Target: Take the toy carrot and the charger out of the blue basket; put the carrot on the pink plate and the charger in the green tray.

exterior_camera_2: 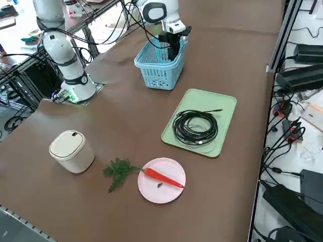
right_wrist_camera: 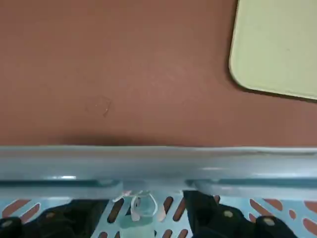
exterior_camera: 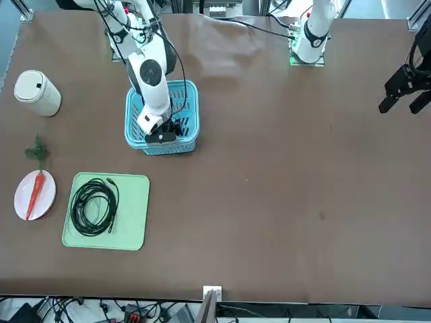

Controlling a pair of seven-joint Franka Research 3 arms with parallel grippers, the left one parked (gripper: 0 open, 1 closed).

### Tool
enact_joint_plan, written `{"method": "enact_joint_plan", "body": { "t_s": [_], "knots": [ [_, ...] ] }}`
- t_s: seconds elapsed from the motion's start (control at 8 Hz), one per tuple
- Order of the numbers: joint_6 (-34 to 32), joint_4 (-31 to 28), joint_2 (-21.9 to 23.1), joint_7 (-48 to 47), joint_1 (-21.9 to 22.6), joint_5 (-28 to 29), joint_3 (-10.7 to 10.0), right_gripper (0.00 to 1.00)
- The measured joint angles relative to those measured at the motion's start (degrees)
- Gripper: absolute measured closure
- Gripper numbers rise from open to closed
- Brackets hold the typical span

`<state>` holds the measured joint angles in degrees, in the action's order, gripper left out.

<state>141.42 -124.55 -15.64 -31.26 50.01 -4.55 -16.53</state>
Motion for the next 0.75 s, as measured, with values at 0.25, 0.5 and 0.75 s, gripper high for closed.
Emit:
{"method": "enact_joint_plan", "body": {
  "t_s": [0.25, 0.5, 0.75],
  "knots": [
    [0.01, 0.0, 0.0, 0.01, 0.0, 0.0, 0.0, 0.42],
    [-0.02, 0.0, -0.01, 0.0, 0.0, 0.0, 0.0, 0.8],
    [-0.07, 0.0, -0.01, -0.01, 0.0, 0.0, 0.0, 0.87]
  ]
}}
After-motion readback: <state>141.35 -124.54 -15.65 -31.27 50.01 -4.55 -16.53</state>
